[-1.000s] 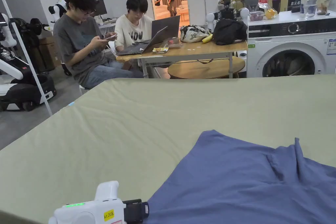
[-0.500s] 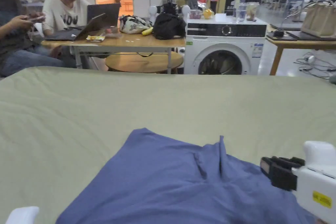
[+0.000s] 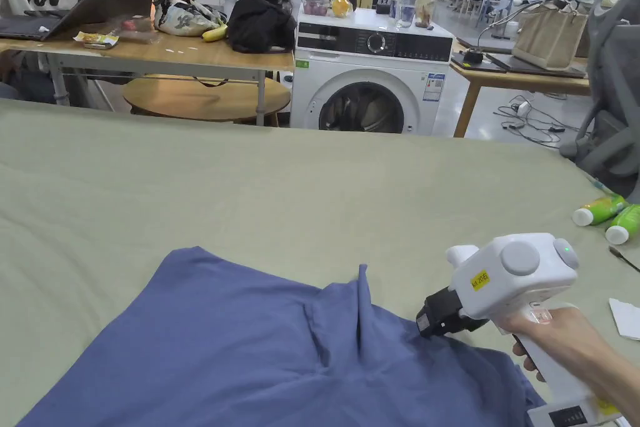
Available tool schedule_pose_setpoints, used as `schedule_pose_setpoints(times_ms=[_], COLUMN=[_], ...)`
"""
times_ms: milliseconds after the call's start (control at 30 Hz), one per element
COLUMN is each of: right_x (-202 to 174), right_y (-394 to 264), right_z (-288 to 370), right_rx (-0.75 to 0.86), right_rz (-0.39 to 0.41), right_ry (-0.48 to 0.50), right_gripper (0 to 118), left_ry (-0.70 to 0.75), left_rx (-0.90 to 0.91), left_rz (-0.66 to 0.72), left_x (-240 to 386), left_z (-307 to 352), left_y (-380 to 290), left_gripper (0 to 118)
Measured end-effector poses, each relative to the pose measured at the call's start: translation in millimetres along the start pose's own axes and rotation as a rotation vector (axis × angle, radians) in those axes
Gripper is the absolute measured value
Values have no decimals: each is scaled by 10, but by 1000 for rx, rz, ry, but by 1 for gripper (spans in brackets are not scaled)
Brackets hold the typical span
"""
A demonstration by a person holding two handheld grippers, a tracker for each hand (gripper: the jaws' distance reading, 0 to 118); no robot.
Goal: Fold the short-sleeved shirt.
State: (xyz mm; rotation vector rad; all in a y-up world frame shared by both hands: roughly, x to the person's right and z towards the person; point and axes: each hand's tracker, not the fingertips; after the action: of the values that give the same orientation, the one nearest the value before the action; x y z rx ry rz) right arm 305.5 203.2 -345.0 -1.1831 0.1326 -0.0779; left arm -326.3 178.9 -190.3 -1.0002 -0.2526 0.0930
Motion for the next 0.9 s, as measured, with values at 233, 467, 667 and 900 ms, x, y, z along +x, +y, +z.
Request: schedule_pose_setpoints(times_ms=[233, 467, 667, 900], right_x=[-105, -158, -346, -584], right_y=[-112, -398, -604, -535], right_z=[-91, 370, 1554, 2913], right_rx=[-8, 144, 398, 713], right_rz=[19, -141, -51, -65], right_ry=[-49, 73, 17, -119], right_gripper=[45, 0, 0, 0], left_ry=[-11, -66, -167, -204], left_rx=[12, 172, 453, 726], left_rz=[22, 71, 71, -44], left_x=[-27, -120, 17, 461], left_z=[0, 129, 918, 1624], left_y=[-3, -137, 238, 1456], left_gripper=[2, 2, 2, 2])
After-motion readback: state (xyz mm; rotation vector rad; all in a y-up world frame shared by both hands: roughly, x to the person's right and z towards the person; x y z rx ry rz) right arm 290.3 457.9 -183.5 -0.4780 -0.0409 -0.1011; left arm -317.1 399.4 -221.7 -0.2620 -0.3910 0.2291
